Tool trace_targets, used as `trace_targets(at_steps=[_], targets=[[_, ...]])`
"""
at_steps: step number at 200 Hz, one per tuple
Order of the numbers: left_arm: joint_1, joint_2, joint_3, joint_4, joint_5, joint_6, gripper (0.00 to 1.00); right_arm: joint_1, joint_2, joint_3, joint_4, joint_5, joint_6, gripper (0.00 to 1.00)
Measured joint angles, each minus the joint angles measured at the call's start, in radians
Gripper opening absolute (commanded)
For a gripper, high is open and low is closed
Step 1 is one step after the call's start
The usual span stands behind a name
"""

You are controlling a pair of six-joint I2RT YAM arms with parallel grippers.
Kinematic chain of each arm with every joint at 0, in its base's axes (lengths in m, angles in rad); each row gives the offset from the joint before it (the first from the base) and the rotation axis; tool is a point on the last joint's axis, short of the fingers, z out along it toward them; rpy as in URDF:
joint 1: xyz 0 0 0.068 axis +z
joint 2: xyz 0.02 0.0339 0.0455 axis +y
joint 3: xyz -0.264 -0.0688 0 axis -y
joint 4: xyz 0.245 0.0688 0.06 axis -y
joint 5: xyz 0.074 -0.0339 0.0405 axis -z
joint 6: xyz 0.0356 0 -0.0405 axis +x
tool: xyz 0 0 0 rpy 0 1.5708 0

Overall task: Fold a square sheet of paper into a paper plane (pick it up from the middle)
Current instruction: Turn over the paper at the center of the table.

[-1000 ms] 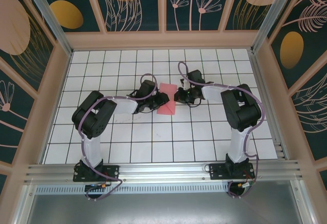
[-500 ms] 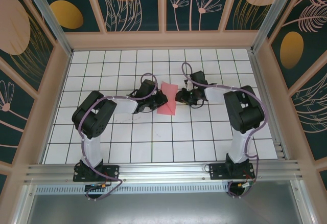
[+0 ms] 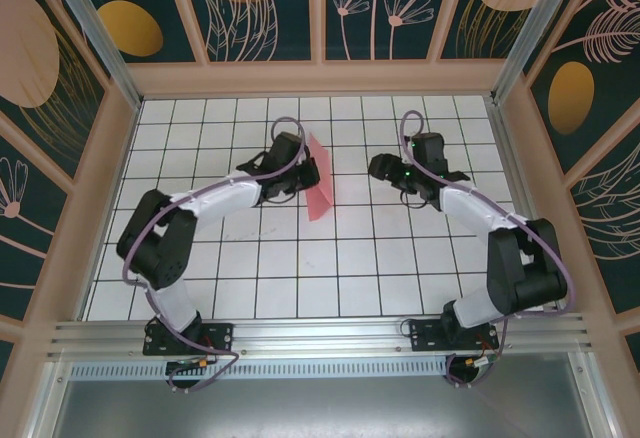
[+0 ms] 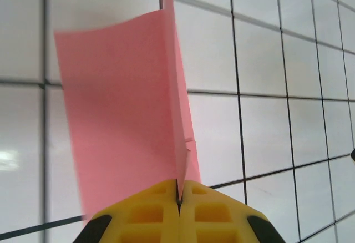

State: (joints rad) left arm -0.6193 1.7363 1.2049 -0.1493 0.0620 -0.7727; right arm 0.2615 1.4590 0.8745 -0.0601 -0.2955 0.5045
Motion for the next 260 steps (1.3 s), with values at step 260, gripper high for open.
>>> trace_targets(at_steps=[260], targets=[[-0.161, 0.367, 0.238, -0.311, -0.758, 0.364, 0.14, -0.112, -0.137, -0.108, -0.019, 0.071, 0.001, 0.99]])
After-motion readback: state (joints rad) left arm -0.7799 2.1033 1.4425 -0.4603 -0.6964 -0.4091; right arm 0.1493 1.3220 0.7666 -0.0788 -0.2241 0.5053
